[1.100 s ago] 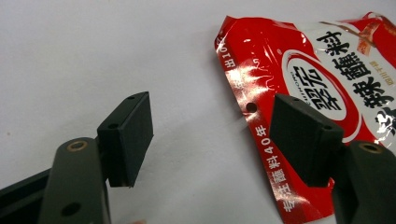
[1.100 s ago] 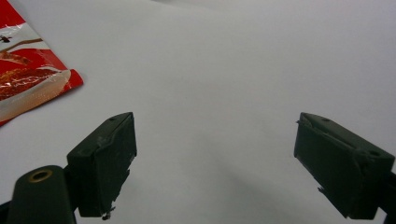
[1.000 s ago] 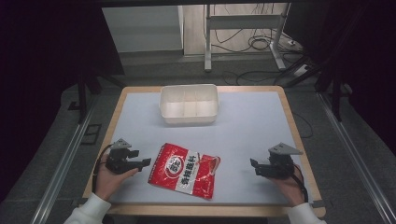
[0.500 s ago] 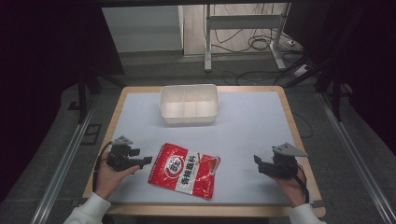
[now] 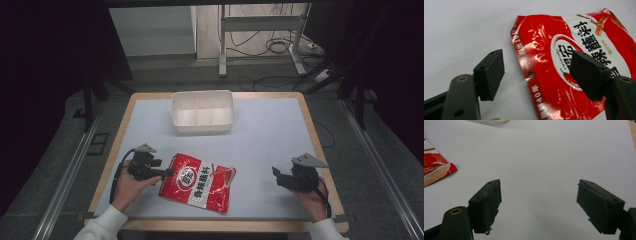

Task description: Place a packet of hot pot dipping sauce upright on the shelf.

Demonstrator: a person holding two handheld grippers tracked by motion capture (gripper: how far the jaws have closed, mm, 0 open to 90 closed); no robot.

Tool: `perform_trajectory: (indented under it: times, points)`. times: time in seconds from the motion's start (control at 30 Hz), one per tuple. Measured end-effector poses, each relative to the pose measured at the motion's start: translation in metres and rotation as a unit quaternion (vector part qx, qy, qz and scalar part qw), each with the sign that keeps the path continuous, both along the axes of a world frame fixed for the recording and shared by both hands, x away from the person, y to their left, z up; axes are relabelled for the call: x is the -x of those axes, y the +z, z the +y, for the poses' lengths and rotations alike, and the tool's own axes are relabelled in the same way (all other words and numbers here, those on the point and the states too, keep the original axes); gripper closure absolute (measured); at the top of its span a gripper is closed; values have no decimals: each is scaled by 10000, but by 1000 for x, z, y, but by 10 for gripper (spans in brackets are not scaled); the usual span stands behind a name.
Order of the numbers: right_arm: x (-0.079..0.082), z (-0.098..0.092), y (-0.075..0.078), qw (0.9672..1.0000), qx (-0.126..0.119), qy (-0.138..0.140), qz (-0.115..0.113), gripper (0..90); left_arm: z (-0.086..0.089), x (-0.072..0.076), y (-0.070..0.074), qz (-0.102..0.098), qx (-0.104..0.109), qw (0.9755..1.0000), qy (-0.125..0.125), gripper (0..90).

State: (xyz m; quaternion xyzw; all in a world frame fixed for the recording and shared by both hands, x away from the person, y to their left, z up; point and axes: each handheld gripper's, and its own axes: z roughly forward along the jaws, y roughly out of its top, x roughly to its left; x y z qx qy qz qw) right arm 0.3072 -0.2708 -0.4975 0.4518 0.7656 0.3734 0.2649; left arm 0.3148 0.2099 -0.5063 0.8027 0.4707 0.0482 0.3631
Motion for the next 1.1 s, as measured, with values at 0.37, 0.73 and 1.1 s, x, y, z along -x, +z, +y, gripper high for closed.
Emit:
perform_trajectory:
  times: [0.37, 0.73, 1.1]
  points:
    - [-1, 2, -3, 9998, 153, 59, 67, 196, -15, -17, -9, 268, -145, 9995, -85, 248]
    - [-1, 3, -4, 9997, 201, 72, 92, 196, -24, -27, -17, 402, -178, 9990, -86, 251]
    - [-1, 2, -4, 9998, 200, 43, 70, 196, -34, -30, -20, 394, -242, 9988, -127, 297]
